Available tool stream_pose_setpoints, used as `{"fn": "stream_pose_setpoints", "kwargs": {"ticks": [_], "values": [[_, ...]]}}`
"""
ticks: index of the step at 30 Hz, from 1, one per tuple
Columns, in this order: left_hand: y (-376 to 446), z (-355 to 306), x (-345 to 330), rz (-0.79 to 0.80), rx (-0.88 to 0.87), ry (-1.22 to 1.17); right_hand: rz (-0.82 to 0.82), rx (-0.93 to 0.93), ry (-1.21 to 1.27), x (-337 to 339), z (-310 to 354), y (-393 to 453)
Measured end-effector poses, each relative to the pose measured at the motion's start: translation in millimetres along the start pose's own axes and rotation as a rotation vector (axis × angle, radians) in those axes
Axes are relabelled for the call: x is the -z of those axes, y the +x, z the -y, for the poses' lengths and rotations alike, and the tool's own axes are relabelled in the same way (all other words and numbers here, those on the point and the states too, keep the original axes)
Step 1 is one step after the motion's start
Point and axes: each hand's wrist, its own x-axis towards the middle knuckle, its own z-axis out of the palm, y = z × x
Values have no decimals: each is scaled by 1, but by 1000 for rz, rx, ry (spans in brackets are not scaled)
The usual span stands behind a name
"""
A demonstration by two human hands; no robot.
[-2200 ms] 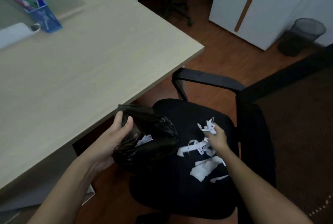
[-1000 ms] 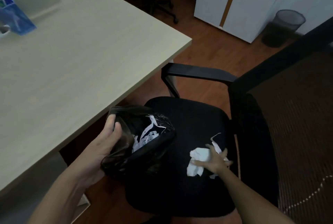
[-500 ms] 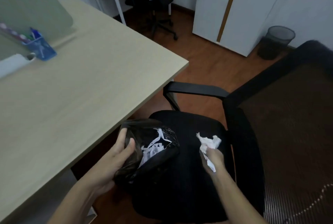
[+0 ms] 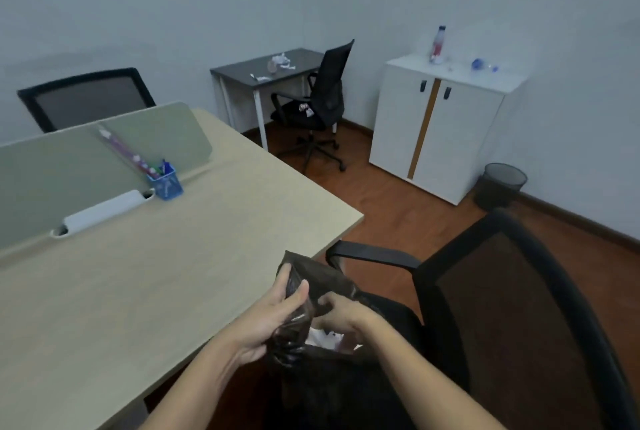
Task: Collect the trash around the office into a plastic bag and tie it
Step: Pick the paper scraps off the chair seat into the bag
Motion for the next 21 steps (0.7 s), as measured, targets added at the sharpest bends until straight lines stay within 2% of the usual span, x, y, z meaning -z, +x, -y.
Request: {"fn": "stream_pose_setpoints", "kwargs": {"ticks": [2, 4, 6, 10, 17, 19, 21], "values": [[-8, -11, -3, -9, -10, -18, -134, 47, -14, 29, 4, -30], [-12, -12, -7, -64, -33, -41, -263, 87, -134, 61, -4, -54], [-22, -14, -15, -121, -45, -73, -319, 117, -297, 90, -19, -74], [-43, -16, -39, -211, -41, -119, -213, 106, -682, 142, -75, -107], [-72, 5, -94, -470, -119, -195, -233, 89, -1121, 226, -206, -144], [-78, 10, -107, -530, -133, -225, -241, 150, -1080, 232, -231, -150], [-84, 15, -114, -587, -148, -250, -291, 227, -928, 228, -248, -154]]}}
